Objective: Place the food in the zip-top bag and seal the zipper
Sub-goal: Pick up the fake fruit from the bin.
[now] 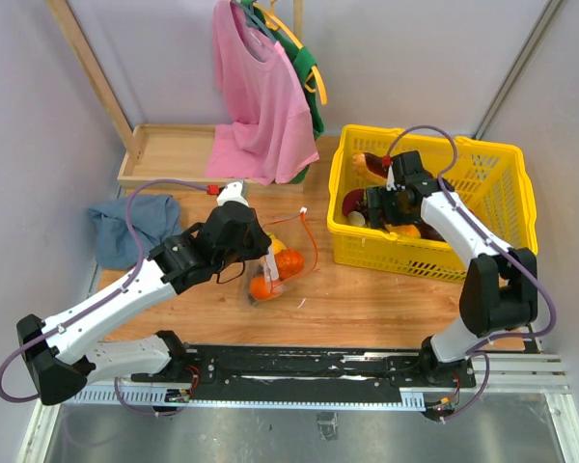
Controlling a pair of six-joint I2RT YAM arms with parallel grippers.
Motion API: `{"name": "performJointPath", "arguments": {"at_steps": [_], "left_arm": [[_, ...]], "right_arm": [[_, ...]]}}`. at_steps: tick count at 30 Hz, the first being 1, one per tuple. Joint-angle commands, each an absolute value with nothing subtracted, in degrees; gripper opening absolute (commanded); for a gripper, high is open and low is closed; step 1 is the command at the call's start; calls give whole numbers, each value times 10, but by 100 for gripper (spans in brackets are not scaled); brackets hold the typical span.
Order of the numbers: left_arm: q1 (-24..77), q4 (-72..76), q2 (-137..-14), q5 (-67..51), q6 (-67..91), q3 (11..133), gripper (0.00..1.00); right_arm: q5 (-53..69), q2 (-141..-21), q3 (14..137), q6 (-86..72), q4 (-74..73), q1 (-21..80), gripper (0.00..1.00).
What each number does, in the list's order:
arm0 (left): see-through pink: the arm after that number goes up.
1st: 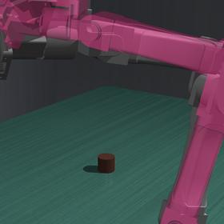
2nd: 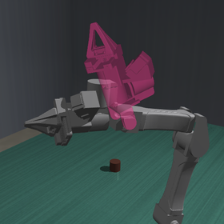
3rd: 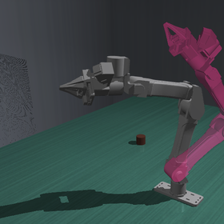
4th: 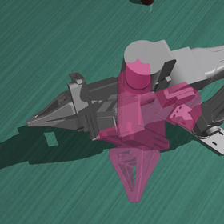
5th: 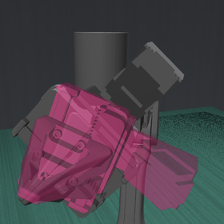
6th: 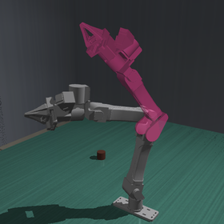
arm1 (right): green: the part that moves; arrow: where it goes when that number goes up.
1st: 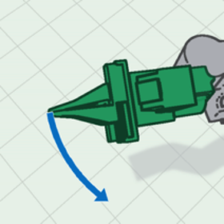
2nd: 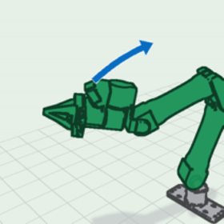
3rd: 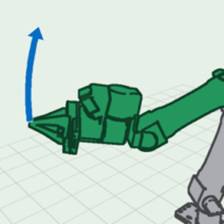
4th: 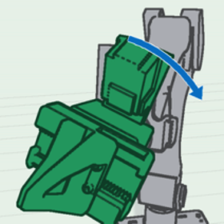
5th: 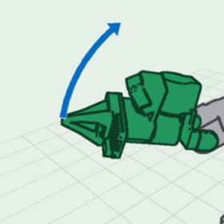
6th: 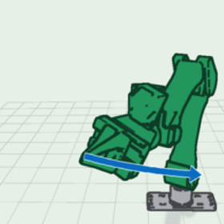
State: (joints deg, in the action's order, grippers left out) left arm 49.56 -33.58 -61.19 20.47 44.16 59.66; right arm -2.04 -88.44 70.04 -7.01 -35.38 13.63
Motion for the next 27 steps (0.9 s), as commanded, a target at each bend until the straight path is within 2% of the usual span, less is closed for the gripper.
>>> {"name": "performJointPath", "arguments": {"at_steps": [1, 14, 24, 27], "left_arm": [[491, -317, -609, 215, 440, 593, 0], [490, -314, -605, 214, 439, 587, 0], [490, -315, -599, 216, 440, 584, 0], [490, -315, -596, 220, 441, 583, 0]], "right_arm": [[3, -923, 700, -88, -347, 121, 100], [17, -1007, 696, -90, -329, 112, 98], [88, -981, 701, -83, -332, 112, 91], [71, -956, 712, -81, -348, 113, 91]]}}
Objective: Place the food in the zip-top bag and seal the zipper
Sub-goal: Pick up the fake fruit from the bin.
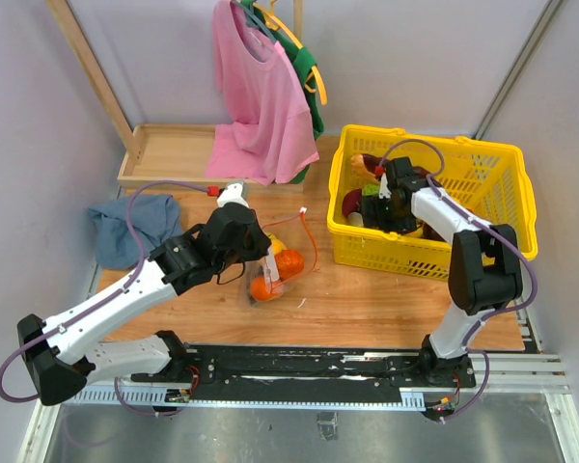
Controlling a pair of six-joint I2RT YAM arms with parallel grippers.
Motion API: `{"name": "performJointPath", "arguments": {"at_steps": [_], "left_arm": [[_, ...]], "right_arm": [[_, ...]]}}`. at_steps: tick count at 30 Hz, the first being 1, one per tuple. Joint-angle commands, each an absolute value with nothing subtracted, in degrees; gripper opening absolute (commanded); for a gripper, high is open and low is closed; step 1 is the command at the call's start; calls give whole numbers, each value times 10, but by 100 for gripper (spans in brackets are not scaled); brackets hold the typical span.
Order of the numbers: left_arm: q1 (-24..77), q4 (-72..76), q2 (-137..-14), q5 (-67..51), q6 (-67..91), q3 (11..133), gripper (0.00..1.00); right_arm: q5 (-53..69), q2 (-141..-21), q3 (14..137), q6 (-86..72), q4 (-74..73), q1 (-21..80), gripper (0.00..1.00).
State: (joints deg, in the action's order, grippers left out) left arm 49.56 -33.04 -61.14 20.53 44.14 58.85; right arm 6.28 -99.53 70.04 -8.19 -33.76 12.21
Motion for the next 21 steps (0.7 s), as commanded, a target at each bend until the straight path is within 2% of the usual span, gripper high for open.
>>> {"name": "performJointPath", "arguments": {"at_steps": [1, 7, 14, 21], "left_arm": [[490, -316, -595, 222, 441, 583, 0], [486, -321, -598, 227, 440, 585, 0], [485, -322, -597, 225, 439, 584, 0], [485, -318, -593, 223, 439, 579, 0]], "right_arm": [[63, -948, 715, -81, -352, 113, 91], [33, -922, 723, -75, -365, 119, 92], [60, -938, 729, -66, -368, 136, 89], [-22, -919, 730, -73, -367, 138, 88]]}}
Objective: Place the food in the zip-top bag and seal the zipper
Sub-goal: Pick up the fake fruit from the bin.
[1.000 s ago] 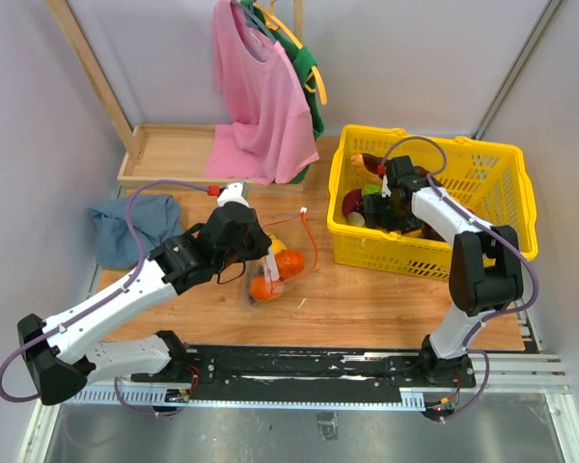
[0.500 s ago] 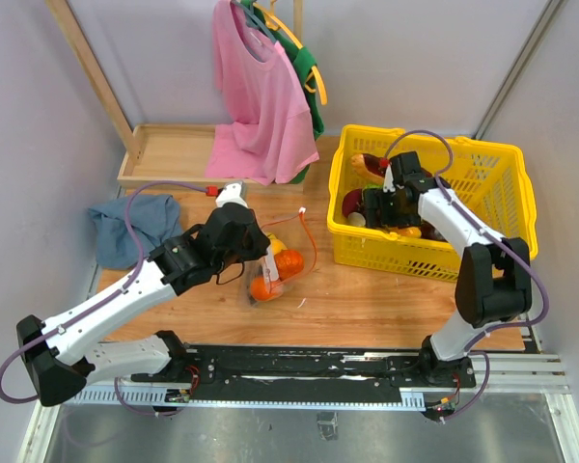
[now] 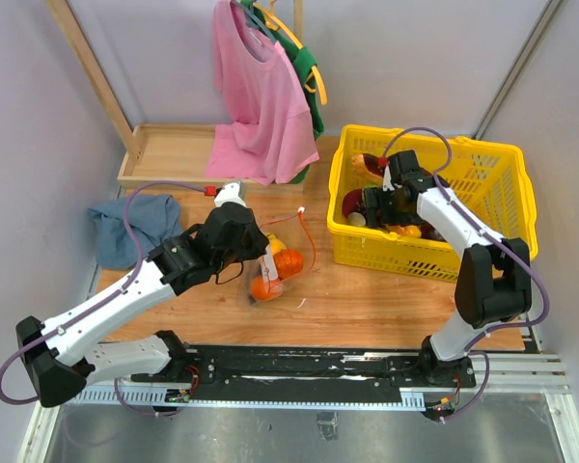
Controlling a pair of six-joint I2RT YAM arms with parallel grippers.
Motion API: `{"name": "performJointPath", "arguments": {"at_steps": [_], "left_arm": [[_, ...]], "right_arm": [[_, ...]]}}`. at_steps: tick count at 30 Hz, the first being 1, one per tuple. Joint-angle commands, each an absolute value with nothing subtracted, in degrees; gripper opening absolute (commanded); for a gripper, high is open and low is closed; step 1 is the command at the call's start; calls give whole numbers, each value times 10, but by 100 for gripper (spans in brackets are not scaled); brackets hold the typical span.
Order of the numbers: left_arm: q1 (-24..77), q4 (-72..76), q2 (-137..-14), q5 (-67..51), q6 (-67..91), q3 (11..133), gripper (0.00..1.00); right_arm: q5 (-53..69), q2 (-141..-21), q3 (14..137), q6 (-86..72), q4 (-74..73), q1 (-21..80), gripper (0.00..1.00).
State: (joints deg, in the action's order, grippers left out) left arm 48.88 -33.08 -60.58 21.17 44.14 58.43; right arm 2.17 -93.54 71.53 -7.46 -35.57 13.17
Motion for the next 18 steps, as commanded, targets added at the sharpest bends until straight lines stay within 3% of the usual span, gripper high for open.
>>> {"name": "performJointPath", "arguments": {"at_steps": [1, 6, 18], "left_arm": [[485, -316, -594, 222, 439, 578, 0], [484, -312, -596, 218, 438, 577, 0], [481, -307, -597, 209, 431, 575, 0]], "right_arm": [[-8, -918, 727, -68, -362, 138, 87], [78, -937, 728, -50, -348, 145, 81], [-6, -995, 719, -68, -416, 151, 74]]}}
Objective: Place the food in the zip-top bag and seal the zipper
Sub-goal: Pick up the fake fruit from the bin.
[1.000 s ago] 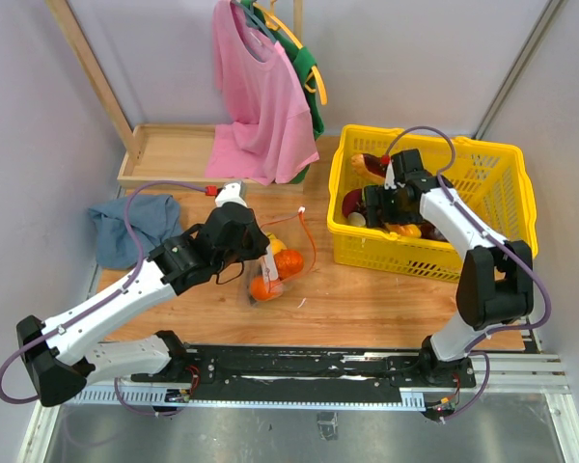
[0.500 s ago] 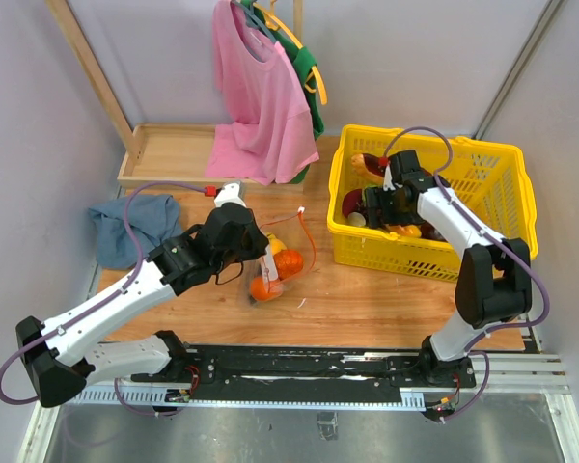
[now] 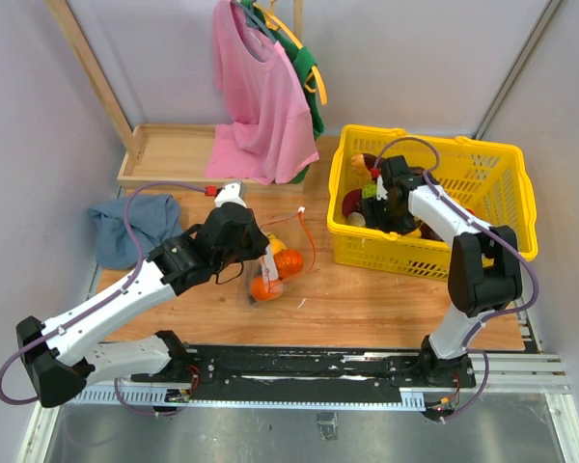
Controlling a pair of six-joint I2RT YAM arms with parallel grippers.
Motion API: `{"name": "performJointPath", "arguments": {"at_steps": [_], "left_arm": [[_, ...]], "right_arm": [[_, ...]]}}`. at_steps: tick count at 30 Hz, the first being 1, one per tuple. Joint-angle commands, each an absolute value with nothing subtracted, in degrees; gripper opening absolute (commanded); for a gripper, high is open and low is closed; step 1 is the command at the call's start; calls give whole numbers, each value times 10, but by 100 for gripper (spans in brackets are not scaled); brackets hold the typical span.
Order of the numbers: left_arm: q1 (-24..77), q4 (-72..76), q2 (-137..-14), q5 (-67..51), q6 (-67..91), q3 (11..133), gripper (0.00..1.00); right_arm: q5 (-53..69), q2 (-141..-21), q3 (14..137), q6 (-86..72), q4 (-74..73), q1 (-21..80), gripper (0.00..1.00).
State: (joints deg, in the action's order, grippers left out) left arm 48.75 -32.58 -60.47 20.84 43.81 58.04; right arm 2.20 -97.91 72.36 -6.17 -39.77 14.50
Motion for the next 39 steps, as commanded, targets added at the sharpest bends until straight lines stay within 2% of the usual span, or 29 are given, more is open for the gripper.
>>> {"name": "performJointPath", "arguments": {"at_steps": [1, 10, 14, 21, 27, 35, 39], "left_arm": [[480, -307, -596, 209, 430, 575, 0], [480, -305, -593, 205, 433, 572, 0], [480, -304, -592, 204, 434, 570, 0], [479, -306, -589, 203, 435, 571, 0], [479, -307, -586, 207, 436, 571, 0], [479, -306, -586, 210, 440, 572, 0], [479, -305, -590, 209, 441, 573, 0]], "right_arm": [[-7, -1000, 718, -67, -411, 151, 74], [-17, -1056, 720, -48, -389, 152, 76], [-9, -1072, 718, -47, -384, 151, 72], [-11, -1059, 716, -47, -390, 151, 46], [-21, -1002, 723, -48, -403, 155, 19], [-32, -903, 730, -64, -409, 162, 3], [-32, -856, 741, -72, -407, 168, 1]]}}
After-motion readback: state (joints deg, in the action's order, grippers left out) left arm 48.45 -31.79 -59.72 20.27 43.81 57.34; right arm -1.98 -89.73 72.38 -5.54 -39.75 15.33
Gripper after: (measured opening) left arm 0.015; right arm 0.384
